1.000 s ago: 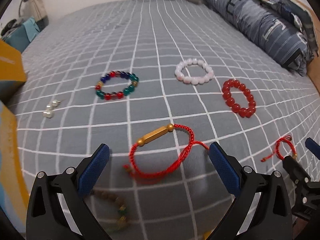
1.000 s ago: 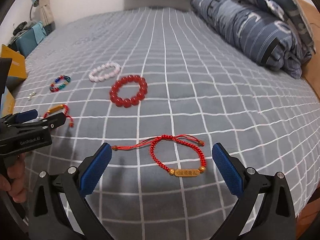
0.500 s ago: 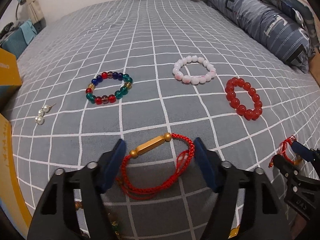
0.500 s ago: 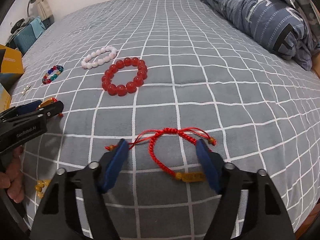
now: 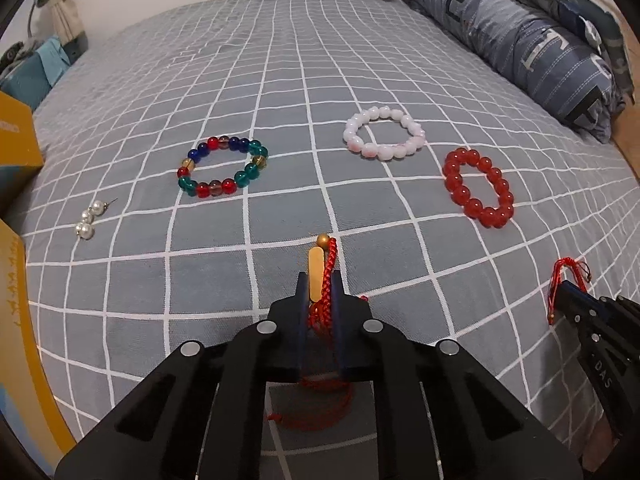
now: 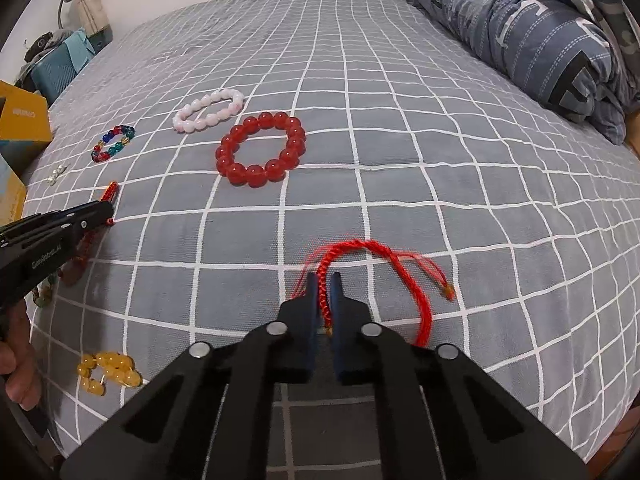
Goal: Organize jewelry
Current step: 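Carry both red cord bracelets into the white box and open both tools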
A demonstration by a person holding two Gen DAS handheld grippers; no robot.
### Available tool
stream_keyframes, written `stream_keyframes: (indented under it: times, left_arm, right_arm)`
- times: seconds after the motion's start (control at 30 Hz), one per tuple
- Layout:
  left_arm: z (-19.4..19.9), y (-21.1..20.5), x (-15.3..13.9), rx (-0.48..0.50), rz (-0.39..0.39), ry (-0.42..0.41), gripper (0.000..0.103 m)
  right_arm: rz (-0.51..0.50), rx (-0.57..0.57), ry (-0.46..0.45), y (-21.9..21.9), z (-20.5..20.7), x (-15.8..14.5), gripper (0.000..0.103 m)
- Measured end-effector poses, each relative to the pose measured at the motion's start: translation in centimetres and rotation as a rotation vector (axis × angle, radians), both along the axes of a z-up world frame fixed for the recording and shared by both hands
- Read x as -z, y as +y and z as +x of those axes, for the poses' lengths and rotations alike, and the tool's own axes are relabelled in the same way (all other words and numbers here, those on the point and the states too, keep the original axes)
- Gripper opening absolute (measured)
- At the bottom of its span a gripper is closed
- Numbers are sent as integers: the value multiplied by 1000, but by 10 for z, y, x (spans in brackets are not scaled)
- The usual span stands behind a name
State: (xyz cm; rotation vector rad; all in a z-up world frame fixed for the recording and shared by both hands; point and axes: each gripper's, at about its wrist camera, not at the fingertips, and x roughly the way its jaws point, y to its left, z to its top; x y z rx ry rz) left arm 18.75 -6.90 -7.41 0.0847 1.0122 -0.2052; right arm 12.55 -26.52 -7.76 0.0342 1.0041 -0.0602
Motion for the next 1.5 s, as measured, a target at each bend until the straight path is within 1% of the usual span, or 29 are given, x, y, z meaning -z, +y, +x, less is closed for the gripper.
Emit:
stream_keyframes:
  times: [0.5, 0.8, 0.97, 1.13, 1.27, 1.4, 1.5]
  left_arm:
    - [-7, -1, -15, 23, -21, -9, 9]
    - [-11, 8, -34, 14, -42, -30, 9]
    - [-14, 20, -49, 9, -58, -37, 9]
    - [-18, 38, -73, -9, -77, -67, 9]
    - [-22, 58, -95, -38, -73, -92, 9]
    - [-25, 78, -112, -75, -68, -108, 9]
    - [-28, 99, -125, -98, -89, -106, 9]
  right_arm:
    - [5, 12, -33, 2, -5, -17, 3]
    - [-9, 8, -69, 9, -4, -34, 3]
    - [-10, -3, -95, 18, -1, -47, 3]
    - [-7, -24, -127, 33, 5, -63, 3]
    - [5, -41, -146, 48, 11, -78, 3]
    - [17, -70, -177, 69, 16, -97, 3]
    - [18, -104, -201, 89, 18, -111, 3]
